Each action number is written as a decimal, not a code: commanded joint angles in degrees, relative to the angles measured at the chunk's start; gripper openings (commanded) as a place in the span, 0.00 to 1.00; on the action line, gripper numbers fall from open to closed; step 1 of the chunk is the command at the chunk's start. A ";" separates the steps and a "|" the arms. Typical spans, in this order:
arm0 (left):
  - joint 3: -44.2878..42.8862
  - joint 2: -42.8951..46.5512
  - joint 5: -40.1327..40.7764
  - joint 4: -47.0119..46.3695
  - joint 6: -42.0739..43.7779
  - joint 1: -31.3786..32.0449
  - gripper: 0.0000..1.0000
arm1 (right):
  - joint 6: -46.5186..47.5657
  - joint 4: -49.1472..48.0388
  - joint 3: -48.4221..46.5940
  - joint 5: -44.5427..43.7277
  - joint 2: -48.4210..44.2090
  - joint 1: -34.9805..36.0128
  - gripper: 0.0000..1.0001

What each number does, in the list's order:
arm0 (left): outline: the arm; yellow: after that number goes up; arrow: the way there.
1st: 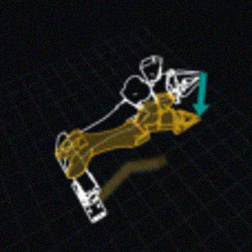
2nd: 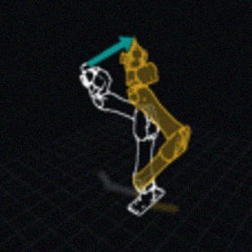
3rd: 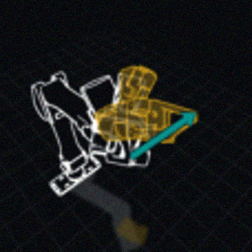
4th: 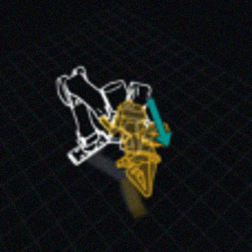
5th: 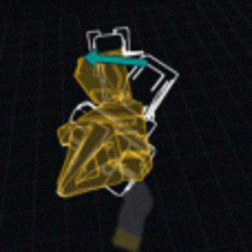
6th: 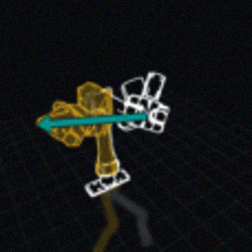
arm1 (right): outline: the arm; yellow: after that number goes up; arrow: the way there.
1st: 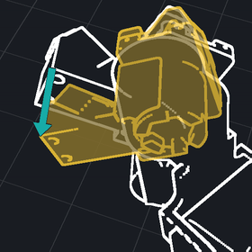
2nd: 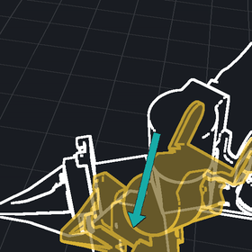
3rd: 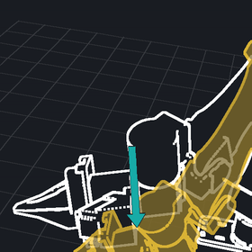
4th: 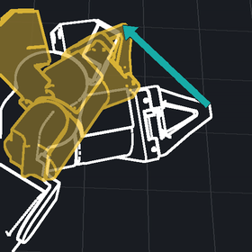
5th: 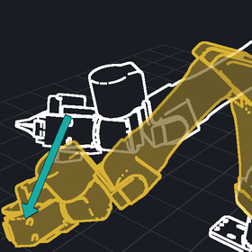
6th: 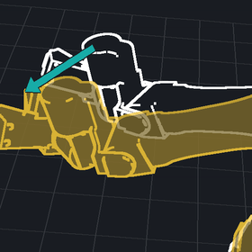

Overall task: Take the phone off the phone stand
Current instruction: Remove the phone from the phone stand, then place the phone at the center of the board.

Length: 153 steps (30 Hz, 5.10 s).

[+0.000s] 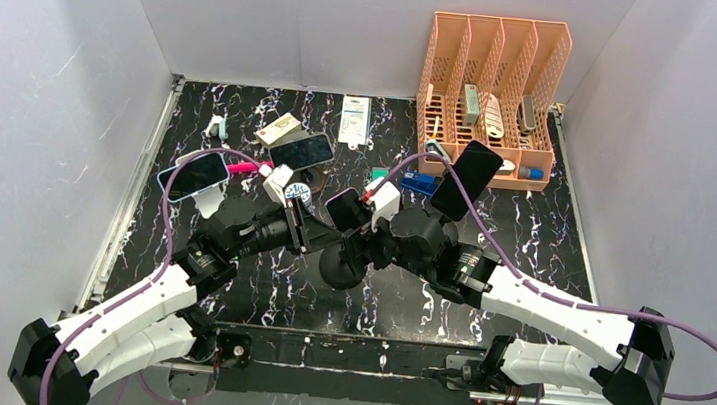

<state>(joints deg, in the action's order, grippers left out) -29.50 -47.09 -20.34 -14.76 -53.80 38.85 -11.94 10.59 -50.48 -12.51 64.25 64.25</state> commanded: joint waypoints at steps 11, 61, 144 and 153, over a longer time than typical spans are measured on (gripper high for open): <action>-1.52 -0.11 0.97 4.55 -0.35 -0.06 0.00 | 1.53 -5.91 -0.56 -3.02 0.51 0.06 0.88; 7.03 6.51 1.18 -2.24 11.87 -0.08 0.00 | -6.96 3.51 4.65 -2.61 -2.14 -8.61 0.01; -30.35 0.85 15.37 16.81 17.90 -0.08 0.78 | -2.25 -14.99 -19.27 9.85 3.91 -8.61 0.01; -32.42 -4.78 13.34 15.85 16.95 -0.10 0.67 | -2.57 -15.69 -18.87 10.45 4.11 -8.59 0.01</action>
<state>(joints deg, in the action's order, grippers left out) -58.92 -50.48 -5.04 3.05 -37.17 39.07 -14.63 1.32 -66.17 -1.58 68.64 55.88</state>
